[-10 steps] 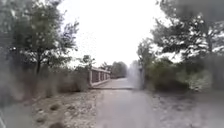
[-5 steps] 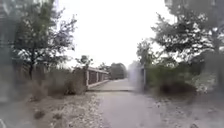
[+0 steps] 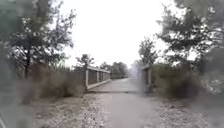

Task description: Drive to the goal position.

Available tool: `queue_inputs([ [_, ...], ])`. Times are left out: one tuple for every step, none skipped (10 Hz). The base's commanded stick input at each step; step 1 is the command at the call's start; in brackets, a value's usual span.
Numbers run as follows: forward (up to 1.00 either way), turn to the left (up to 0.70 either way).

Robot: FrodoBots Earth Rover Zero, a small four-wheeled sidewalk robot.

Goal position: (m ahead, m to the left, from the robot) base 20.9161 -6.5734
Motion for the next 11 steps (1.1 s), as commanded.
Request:
queue_inputs([
  [0.69,0.01],
  [0.69,0.01],
  [0.69,0.01],
  [0.69,0.01],
  [0.69,0.01],
  [0.69,0.01],
  [0.69,0.01],
  [0.69,0.01],
  [0.69,0.01],
  [0.69,0.01],
  [0.69,0.01],
])
